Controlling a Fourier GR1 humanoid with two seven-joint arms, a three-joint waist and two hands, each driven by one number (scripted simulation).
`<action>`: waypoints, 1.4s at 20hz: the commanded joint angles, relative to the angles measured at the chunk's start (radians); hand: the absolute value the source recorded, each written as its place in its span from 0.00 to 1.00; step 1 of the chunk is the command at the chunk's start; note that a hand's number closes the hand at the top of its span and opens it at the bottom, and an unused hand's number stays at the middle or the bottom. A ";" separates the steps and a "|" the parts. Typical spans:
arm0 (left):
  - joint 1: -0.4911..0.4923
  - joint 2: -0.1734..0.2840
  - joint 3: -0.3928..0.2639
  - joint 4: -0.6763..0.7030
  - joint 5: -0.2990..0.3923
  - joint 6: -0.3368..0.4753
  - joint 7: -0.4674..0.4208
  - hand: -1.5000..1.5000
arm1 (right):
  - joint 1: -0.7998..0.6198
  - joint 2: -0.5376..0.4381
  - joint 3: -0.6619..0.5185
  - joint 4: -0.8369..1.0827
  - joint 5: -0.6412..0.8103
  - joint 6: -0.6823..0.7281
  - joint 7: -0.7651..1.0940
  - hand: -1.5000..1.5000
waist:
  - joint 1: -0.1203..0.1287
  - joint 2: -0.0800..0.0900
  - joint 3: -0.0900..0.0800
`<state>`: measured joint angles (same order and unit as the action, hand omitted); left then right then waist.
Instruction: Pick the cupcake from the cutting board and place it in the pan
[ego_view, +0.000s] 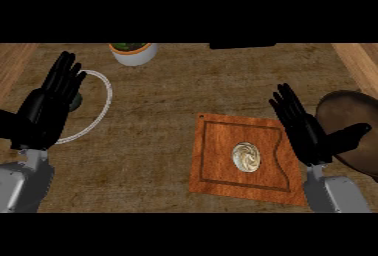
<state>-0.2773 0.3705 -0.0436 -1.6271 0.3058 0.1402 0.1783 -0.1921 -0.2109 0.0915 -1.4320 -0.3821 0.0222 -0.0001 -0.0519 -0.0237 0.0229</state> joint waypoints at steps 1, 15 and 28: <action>-0.027 -0.012 -0.015 0.037 -0.038 0.005 -0.012 0.50 | -0.010 -0.041 -0.013 -0.003 -0.062 0.158 -0.048 1.00 | 0.043 0.025 -0.022; 0.078 -0.049 -0.012 0.062 -0.030 0.047 0.014 0.50 | -0.265 -0.469 -0.070 0.128 0.238 0.772 -0.588 0.00 | 0.085 0.040 -0.018; 0.112 -0.072 -0.042 0.042 -0.067 0.052 0.005 0.50 | -0.452 -0.546 0.246 0.084 0.664 0.549 -0.813 0.00 | 0.096 0.030 -0.022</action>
<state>-0.1852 0.3047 -0.0712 -1.5672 0.2567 0.1857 0.1856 -0.5946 -0.7429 0.2428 -1.3271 0.1511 0.5249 -0.6932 0.0450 0.0116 0.0022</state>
